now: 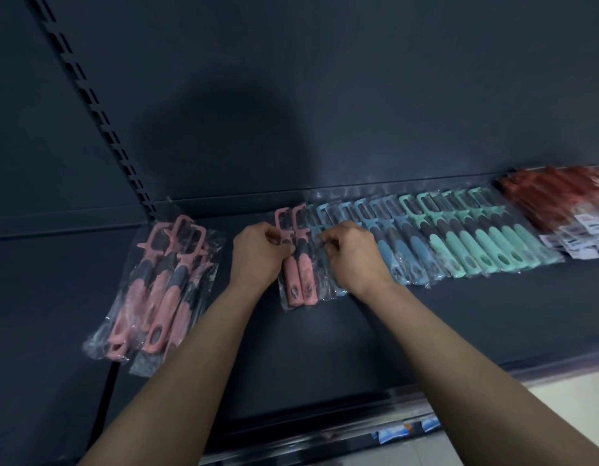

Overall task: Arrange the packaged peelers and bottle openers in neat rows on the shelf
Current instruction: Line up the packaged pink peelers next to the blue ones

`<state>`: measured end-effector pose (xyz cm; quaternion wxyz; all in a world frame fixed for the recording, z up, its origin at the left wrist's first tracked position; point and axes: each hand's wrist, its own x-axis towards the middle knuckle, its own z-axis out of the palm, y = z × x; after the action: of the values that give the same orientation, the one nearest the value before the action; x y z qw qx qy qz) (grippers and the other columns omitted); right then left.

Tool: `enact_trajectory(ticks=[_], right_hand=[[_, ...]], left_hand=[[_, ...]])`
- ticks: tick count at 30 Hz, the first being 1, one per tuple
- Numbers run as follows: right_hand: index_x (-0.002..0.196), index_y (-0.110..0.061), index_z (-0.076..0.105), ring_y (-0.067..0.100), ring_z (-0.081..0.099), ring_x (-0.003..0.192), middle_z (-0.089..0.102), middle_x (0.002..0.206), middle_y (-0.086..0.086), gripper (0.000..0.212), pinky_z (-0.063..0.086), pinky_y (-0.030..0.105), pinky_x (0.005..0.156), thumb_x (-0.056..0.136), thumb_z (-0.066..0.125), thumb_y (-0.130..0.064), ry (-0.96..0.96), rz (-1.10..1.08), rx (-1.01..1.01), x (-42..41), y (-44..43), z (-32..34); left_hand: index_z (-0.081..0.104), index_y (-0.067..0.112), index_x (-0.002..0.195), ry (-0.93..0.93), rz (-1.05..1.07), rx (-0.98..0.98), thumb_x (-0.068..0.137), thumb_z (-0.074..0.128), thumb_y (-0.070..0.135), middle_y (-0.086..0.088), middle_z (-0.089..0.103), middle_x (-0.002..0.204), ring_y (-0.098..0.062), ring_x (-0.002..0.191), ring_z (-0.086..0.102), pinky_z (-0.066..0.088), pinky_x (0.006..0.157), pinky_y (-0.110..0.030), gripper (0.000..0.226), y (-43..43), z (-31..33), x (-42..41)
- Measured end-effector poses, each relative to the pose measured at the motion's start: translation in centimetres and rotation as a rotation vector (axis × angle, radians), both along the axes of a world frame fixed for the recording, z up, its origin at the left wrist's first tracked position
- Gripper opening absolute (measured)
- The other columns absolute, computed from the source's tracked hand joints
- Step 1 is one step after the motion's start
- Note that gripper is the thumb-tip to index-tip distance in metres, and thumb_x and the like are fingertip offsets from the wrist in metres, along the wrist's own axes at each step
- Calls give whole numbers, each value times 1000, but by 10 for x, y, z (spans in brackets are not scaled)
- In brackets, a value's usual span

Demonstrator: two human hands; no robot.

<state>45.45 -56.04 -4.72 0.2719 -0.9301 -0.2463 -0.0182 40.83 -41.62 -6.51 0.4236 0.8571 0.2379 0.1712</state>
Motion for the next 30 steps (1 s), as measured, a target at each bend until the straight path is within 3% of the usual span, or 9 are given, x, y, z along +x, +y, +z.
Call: enact_trajectory(ticks=[8,12,17,21,30], right_hand=[[91,-3,69,29,55,94,62,98,13,21,45,33,79,91,49,-10,-58,86,-2,-8,9,4],[95,-11,67,26,46,105,62,105,5,23,39,33,89,92,49,-26,-71,187,-220,-12,19,0],[92,-15,64,26,42,107,63,103,2,19,32,34,85,91,45,-20,-78,172,-278,-11,20,0],[103,-17,65,27,40,109,64,107,2,22,31,36,90,91,47,-19,-95,130,-322,-12,21,0],[94,-13,60,29,39,108,61,108,5,20,30,37,87,94,43,-23,-67,104,-290,-14,22,-3]], left_hand=[[68,12,104,11,-13,99,80,70,18,-9,64,105,-18,90,61,43,77,-22,24,7,0,-10],[68,12,103,28,-98,182,79,71,15,-9,62,103,-21,90,60,39,75,-21,24,10,3,-19],[69,14,105,42,-184,231,81,70,19,-7,61,103,-20,93,57,30,69,-16,25,9,1,-24],[67,12,111,55,-229,236,83,68,19,-9,61,112,-24,103,55,34,81,-22,30,8,1,-21],[64,12,118,62,-271,225,83,68,20,-9,61,123,-26,113,53,38,96,-29,36,11,3,-18]])
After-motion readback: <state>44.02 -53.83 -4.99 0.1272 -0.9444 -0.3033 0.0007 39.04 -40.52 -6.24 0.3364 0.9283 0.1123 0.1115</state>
